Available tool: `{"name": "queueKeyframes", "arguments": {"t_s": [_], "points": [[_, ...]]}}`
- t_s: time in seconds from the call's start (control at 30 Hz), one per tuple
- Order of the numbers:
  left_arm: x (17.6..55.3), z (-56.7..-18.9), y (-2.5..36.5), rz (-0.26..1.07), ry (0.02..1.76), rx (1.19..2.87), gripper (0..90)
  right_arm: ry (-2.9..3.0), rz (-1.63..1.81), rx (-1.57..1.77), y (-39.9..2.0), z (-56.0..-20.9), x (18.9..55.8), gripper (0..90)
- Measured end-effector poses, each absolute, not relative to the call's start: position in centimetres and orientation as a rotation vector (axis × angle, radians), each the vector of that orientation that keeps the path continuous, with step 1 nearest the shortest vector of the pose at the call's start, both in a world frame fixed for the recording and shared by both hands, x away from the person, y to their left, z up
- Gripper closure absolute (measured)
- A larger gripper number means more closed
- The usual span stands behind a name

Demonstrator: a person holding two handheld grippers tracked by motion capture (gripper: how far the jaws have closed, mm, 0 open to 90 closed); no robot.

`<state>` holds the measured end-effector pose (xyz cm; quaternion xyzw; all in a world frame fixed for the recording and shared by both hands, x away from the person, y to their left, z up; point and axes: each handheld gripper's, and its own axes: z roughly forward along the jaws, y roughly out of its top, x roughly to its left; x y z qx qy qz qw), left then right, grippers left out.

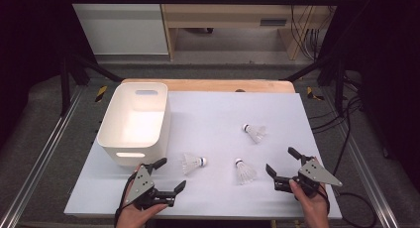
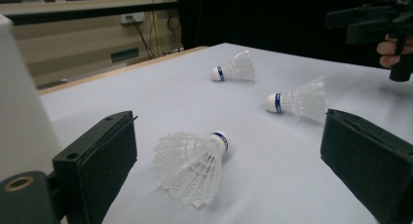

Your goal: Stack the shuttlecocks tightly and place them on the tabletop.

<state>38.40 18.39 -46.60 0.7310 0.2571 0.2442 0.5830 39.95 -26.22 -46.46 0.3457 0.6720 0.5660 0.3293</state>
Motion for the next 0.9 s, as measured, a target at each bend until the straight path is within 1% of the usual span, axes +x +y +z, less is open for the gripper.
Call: {"name": "queueKeyframes", "arguments": {"t_s": [0.13,0.17,0.23,0.27,0.3,0.33,0.37,0.43,0.47,0.5,0.53,0.63,0.7,0.83,0.87,0.9], "points": [[39.0,-46.8,17.3,0.558,0.608,1.737,8.7,1.755,1.486,0.905,-26.3,-46.5,40.0,4.2],[39.3,-46.9,17.1,0.554,0.623,1.751,11.8,1.752,1.486,0.906,-26.3,-46.4,39.9,4.3],[39.4,-46.9,17.1,0.549,0.628,1.751,13.0,1.753,1.485,0.905,-26.3,-46.4,39.9,4.3],[39.5,-46.9,17.0,0.54,0.634,1.754,17.6,1.751,1.486,0.904,-26.4,-46.4,39.9,4.3],[39.6,-47.0,17.0,0.533,0.641,1.756,17.6,1.751,1.486,0.904,-26.4,-46.4,39.9,4.3],[39.7,-47.0,17.0,0.526,0.647,1.76,24.6,1.752,1.489,0.909,-26.4,-46.4,39.9,4.3],[39.9,-47.1,17.0,0.517,0.654,1.767,24.6,1.752,1.489,0.909,-26.4,-46.4,39.9,4.3],[40.0,-47.2,16.9,0.514,0.666,1.777,31.7,1.751,1.486,0.904,-26.4,-46.4,39.9,4.3],[40.1,-47.2,16.9,0.511,0.666,1.781,40.4,1.752,1.487,0.907,-26.4,-46.4,39.9,4.3],[40.1,-47.2,16.9,0.505,0.666,1.785,40.4,1.752,1.487,0.907,-26.4,-46.4,39.9,4.3],[40.2,-47.2,16.8,0.509,0.664,1.795,46.7,1.75,1.486,0.906,-26.4,-46.4,39.9,4.3],[40.3,-47.2,16.7,0.511,0.662,1.809,56.2,1.752,1.489,0.908,-26.4,-46.4,39.9,4.3],[40.3,-47.2,16.7,0.513,0.662,1.815,64.1,1.752,1.489,0.908,-26.4,-46.4,39.9,4.4],[40.5,-47.0,16.9,0.501,0.688,1.831,75.8,1.751,1.487,0.906,-26.4,-46.4,39.9,4.4],[40.5,-47.0,16.9,0.491,0.701,1.833,75.8,1.751,1.488,0.906,-26.4,-46.4,39.9,4.4],[40.5,-46.9,17.0,0.476,0.717,1.837,80.7,1.75,1.49,0.909,-26.4,-46.4,39.9,4.5]]}}
